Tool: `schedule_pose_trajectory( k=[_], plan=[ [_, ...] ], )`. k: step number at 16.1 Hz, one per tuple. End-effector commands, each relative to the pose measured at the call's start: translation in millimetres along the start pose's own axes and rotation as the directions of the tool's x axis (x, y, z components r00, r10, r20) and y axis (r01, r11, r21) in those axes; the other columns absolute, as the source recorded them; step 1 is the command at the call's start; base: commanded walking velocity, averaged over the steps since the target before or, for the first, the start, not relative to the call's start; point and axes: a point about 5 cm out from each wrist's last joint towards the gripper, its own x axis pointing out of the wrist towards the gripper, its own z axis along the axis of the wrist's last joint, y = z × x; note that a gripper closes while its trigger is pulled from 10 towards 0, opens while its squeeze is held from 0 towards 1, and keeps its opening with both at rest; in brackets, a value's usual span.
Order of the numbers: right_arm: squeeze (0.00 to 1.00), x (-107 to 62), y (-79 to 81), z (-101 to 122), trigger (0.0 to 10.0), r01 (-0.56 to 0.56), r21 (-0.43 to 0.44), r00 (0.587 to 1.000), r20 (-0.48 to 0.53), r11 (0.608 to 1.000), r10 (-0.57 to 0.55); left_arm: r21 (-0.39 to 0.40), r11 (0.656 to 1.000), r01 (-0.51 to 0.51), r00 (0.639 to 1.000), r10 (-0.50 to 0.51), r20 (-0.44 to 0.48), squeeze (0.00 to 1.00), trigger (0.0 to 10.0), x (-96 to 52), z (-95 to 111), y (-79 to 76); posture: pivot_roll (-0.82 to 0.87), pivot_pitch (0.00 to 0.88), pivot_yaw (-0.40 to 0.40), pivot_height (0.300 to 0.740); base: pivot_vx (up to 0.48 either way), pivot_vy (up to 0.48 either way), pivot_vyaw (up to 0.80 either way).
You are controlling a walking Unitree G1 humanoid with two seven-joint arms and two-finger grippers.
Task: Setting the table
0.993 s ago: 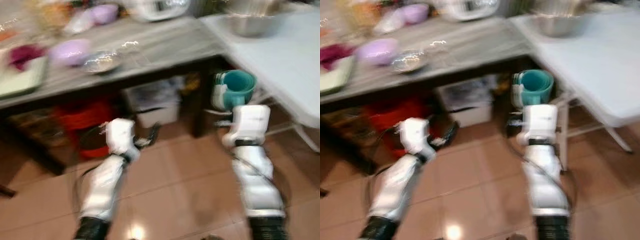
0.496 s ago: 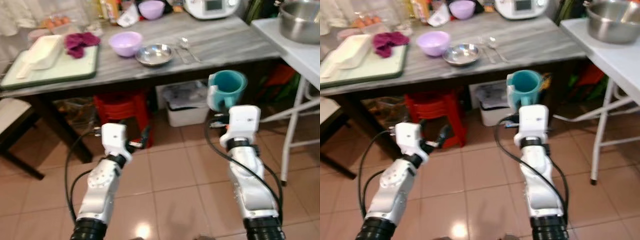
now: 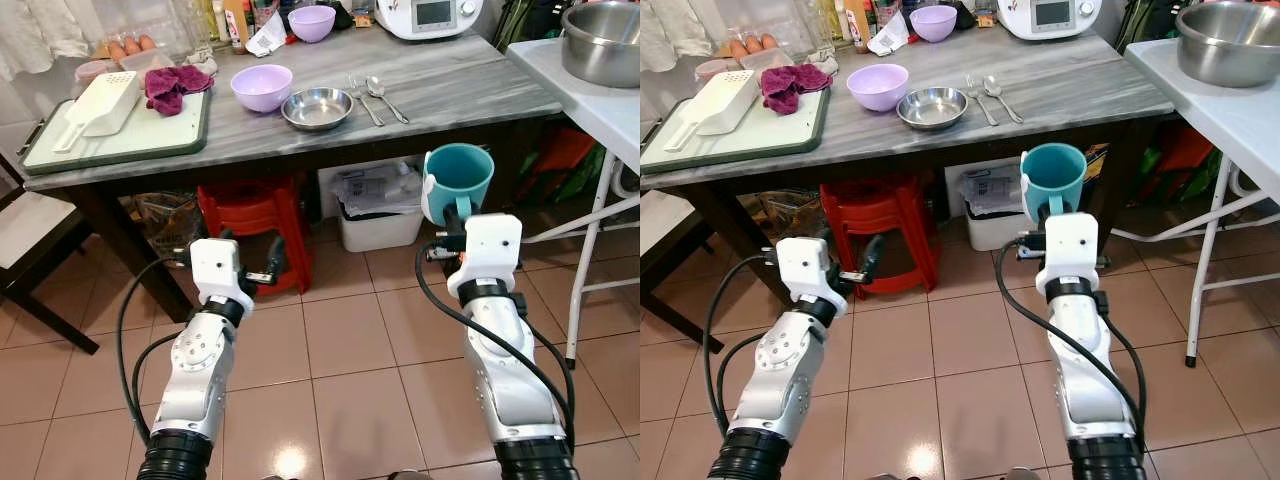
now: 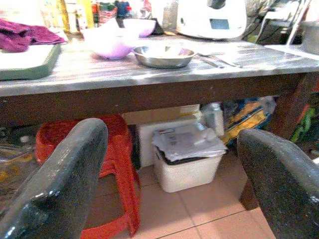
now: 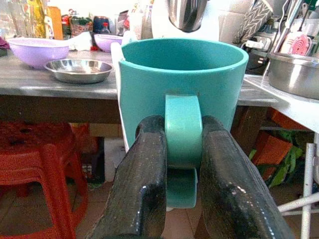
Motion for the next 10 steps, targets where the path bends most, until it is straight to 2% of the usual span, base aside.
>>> schedule_pose_trajectory(
  k=[1, 2, 3, 6, 9, 10],
  plan=[
    [0.00, -0.9, 3.4, 10.4, 10.0, -0.022, -0.005, 0.998, 0.054, 1.000, 0.023, 0.034, 0.998, -0.056, 0.998, 0.056, 0.004, 0.00, 10.0, -3.3, 1.7, 13.1, -0.14, 0.095, 0.087, 0.740, 0.000, 0.000, 0.80],
    [0.00, -2.2, 2.7, 10.3, 10.0, -0.023, -0.003, 0.998, 0.054, 1.000, 0.023, 0.040, 0.997, -0.067, 0.998, 0.066, 0.005, 0.00, 10.0, -4.5, 1.9, 15.3, -0.14, 0.095, 0.087, 0.740, 0.000, 0.000, 0.80],
    [0.00, -8.1, -0.8, 7.0, 10.0, -0.027, -0.007, 0.999, 0.043, 1.000, 0.027, 0.079, 0.990, -0.117, 0.993, 0.116, 0.013, 0.00, 10.0, -10.5, 2.6, 24.6, -0.13, 0.095, 0.089, 0.740, 0.000, 0.000, 0.00],
    [0.00, -17.4, -3.8, 1.6, 10.0, -0.035, -0.013, 0.999, 0.021, 0.999, 0.035, 0.122, 0.975, -0.188, 0.982, 0.188, 0.013, 0.00, 10.0, -23.6, 1.2, 41.5, -0.13, 0.099, 0.088, 0.740, 0.000, 0.000, 0.00],
    [0.00, -21.0, -2.8, 0.1, 10.0, -0.045, -0.019, 0.999, 0.012, 0.999, 0.045, 0.129, 0.974, -0.188, 0.982, 0.190, -0.006, 0.00, 10.0, -33.5, -2.4, 45.9, -0.12, 0.102, 0.085, 0.740, 0.000, 0.000, 0.00],
    [0.00, -21.0, -2.1, 0.8, 10.0, -0.050, -0.018, 0.999, 0.015, 0.999, 0.051, 0.134, 0.974, -0.184, 0.982, 0.187, -0.008, 0.00, 10.0, -35.0, -2.5, 44.2, -0.11, 0.102, 0.085, 0.740, 0.000, 0.000, 0.61]
  ],
)
